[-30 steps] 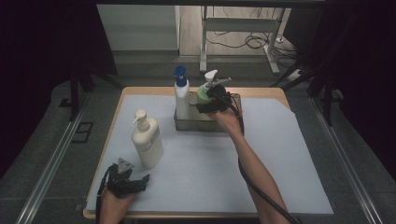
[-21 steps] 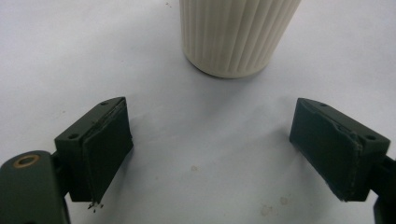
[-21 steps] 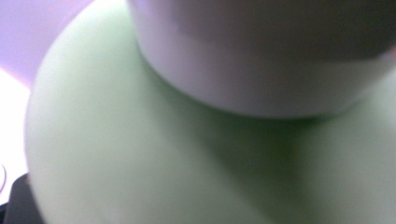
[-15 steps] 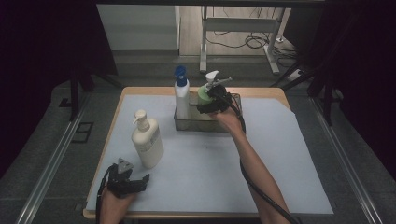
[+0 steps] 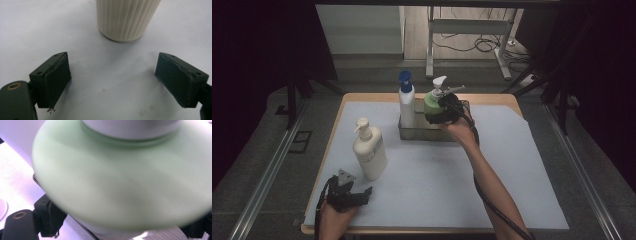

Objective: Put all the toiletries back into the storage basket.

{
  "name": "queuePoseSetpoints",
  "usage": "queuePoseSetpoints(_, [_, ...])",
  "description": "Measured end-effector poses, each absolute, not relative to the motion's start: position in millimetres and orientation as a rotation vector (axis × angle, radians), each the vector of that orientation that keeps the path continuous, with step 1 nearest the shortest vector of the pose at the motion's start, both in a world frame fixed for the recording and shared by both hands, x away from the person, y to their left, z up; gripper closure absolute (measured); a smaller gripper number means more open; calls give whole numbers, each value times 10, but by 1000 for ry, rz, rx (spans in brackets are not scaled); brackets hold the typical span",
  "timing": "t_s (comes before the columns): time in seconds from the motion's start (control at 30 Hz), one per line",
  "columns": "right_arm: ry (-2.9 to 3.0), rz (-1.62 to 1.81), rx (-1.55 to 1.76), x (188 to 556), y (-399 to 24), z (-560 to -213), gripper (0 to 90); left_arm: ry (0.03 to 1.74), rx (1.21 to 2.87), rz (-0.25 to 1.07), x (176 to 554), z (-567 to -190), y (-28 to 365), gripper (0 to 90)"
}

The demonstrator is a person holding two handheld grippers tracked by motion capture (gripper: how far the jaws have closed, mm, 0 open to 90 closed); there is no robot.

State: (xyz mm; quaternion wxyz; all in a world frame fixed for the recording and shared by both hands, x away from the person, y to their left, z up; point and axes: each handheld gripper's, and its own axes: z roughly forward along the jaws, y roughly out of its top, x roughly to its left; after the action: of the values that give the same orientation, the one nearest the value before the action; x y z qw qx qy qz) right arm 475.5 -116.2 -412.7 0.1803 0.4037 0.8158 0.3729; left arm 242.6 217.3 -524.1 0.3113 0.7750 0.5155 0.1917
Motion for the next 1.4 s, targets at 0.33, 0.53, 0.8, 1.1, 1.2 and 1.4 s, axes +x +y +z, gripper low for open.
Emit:
queuePoseSetpoints(0.33, [2326, 1093, 1132, 4646, -1327, -4129, 150, 1359, 2048, 506, 2426, -5241, 2174, 123])
queuePoseSetpoints(0.53, [2342, 1094, 1122, 4563, -1419, -4140, 235, 1360, 2047, 506, 2425, -5241, 2173, 123])
queuePoseSetpoints(0.8, [2325, 1099, 1212, 4531, -1618, -4179, 372, 1361, 2044, 506, 2425, -5242, 2171, 123])
queuePoseSetpoints(1.1, [2289, 1044, 1238, 4583, -1738, -4219, 682, 1362, 2043, 505, 2425, -5242, 2172, 123])
queuePoseSetpoints(1.2, [2275, 1006, 1239, 4623, -1725, -4243, 789, 1362, 2043, 505, 2425, -5242, 2172, 123])
queuePoseSetpoints(1.4, [2240, 1001, 1283, 4727, -1688, -4335, 894, 1362, 2044, 505, 2427, -5242, 2173, 123])
